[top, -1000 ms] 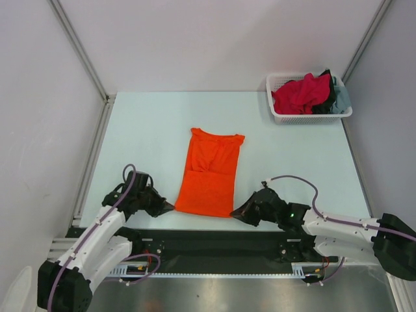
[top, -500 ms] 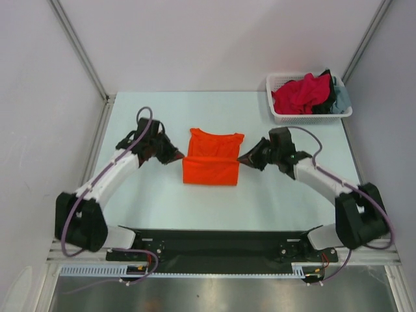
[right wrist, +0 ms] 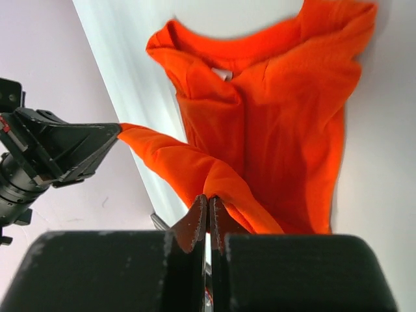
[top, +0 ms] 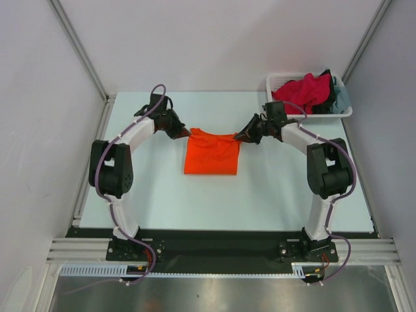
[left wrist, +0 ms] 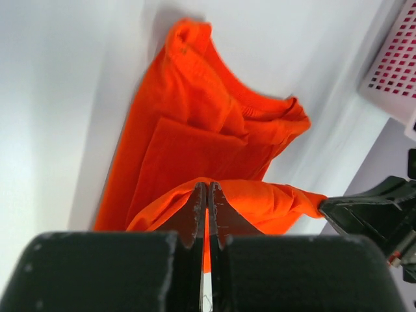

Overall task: Fold and stack the t-shirts
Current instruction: Fold the tshirt

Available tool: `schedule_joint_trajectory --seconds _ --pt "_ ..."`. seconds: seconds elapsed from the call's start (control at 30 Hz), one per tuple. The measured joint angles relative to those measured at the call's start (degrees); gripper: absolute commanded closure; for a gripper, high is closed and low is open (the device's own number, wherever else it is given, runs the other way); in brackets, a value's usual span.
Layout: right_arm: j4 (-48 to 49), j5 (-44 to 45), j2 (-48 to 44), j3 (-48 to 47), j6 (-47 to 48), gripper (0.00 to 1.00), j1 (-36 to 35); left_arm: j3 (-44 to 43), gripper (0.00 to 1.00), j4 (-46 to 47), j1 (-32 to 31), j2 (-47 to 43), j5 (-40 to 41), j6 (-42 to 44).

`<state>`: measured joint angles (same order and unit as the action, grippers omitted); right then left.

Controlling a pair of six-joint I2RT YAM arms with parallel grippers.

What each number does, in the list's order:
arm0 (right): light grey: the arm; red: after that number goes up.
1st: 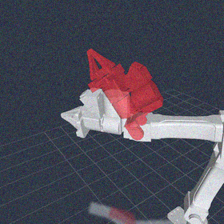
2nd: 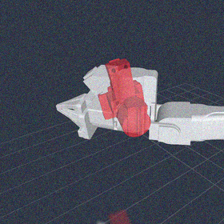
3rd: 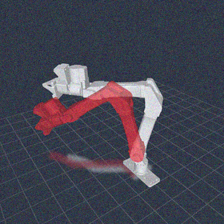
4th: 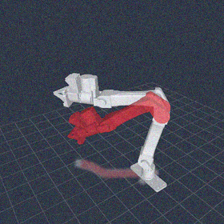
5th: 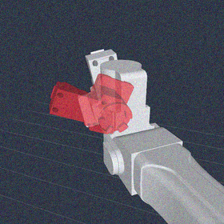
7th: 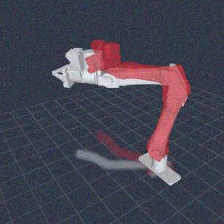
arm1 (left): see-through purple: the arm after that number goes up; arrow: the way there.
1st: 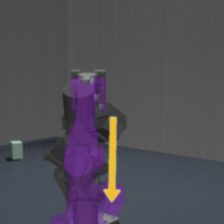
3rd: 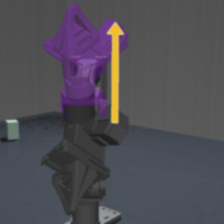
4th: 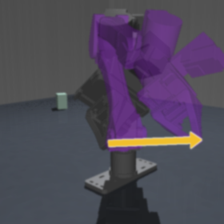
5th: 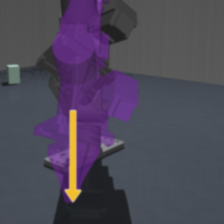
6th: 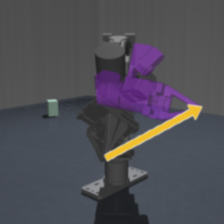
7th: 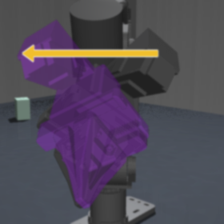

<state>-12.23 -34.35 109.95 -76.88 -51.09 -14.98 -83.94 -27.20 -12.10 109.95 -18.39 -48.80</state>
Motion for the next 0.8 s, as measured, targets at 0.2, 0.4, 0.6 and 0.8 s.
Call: schedule_joint_trajectory --seconds 0.2,0.4,0.6,0.8 --pt "-0.35 -1.62 4.76 -3.45 0.83 1.0 2.05 -7.65 1.0 0.11 1.77 5.92 -3.34 0.46" --pt "-0.28 -3.41 9.42 -6.93 1.05 1.0 3.52 -10.93 1.0 1.51 2.78 10.56 -7.02 0.81" --pt "-0.74 -4.04 11.72 -9.7 1.27 1.0 3.87 -13.07 1.0 2.27 3.08 14.36 -9.27 0.76" --pt "-1.16 -4.55 13.9 -13.29 1.66 1.0 3.87 -13.92 1.0 2.71 3.45 16.06 -10.29 0.61"
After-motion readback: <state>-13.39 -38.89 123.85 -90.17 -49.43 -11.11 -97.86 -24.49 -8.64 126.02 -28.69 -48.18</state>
